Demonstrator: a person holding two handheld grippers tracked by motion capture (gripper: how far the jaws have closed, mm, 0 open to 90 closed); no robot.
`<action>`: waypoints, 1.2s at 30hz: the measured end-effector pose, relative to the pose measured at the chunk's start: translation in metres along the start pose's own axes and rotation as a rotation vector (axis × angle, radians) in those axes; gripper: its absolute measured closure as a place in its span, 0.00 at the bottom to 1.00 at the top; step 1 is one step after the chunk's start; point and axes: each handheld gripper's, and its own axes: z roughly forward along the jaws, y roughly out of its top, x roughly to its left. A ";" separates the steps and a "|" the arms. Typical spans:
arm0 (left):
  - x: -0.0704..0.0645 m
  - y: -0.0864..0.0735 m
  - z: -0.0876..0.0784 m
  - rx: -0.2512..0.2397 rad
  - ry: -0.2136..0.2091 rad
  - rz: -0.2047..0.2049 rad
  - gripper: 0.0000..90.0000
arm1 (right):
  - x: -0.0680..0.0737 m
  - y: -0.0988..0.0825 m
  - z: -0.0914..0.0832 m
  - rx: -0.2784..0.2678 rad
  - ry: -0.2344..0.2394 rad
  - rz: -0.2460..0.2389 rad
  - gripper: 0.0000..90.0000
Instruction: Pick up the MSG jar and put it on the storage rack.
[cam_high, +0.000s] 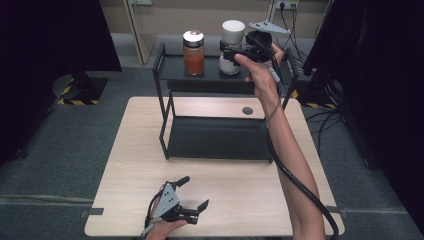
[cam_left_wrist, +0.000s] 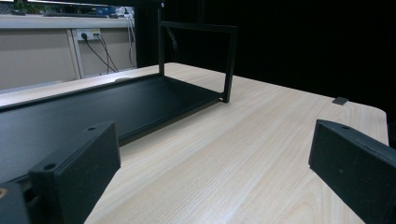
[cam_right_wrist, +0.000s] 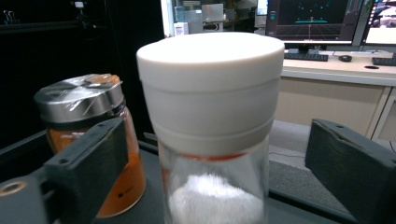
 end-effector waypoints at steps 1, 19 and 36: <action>0.000 0.000 0.000 0.001 0.000 0.000 0.02 | 0.000 -0.002 -0.002 -0.005 0.000 0.002 0.06; -0.001 0.000 -0.001 -0.001 0.001 0.004 0.02 | 0.004 -0.021 -0.031 -0.038 0.034 -0.035 0.00; -0.001 0.000 -0.001 -0.004 0.002 0.005 0.02 | 0.001 -0.047 -0.055 -0.064 0.086 -0.057 0.00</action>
